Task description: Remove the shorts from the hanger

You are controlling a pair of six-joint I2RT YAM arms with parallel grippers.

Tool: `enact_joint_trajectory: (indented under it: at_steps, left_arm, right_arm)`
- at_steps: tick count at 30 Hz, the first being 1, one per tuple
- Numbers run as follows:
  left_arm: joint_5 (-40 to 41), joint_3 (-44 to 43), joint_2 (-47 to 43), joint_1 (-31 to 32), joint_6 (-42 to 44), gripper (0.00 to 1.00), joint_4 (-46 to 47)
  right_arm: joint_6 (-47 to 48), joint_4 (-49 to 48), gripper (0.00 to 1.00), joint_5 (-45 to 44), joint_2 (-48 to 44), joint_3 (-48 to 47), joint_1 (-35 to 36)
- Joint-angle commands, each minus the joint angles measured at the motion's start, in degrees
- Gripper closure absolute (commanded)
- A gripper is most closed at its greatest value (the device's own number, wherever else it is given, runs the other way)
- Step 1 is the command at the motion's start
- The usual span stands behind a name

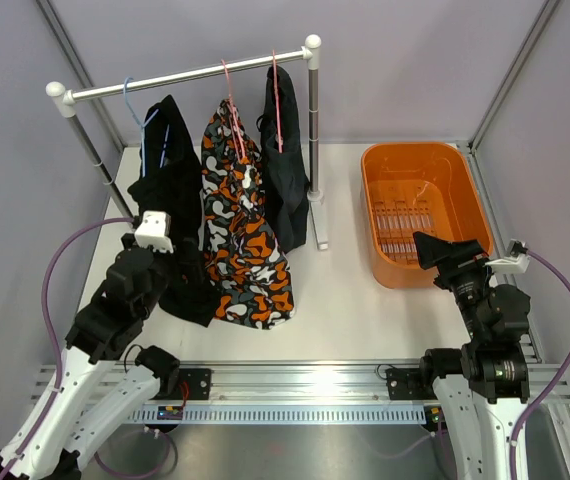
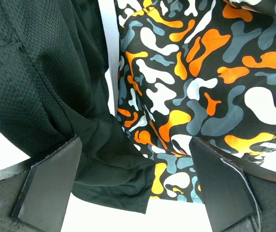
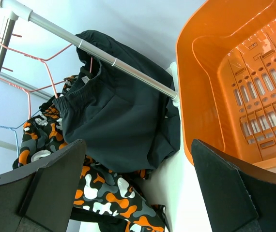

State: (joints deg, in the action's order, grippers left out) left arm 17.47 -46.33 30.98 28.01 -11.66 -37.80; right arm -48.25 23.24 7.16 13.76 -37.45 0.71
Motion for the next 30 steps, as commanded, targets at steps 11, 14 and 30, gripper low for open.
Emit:
enact_joint_trajectory:
  at_steps: [11,14,30]
  left_arm:
    - [-16.58,-3.67,0.39,-0.15,-0.81,0.01,7.74]
    - [-20.64,-10.35,3.64,-0.24,-1.35,0.01,9.85]
    - [13.79,-40.92,26.75,-0.50,0.23,0.01,7.23]
  right_arm:
    - [0.70,0.40,0.00,0.58,1.09,-1.75,-0.27]
    - [1.14,0.84,0.00,0.40,1.18,-1.75,-0.27]
    - [0.79,0.31,0.00,2.51,4.61,-1.92,-0.27]
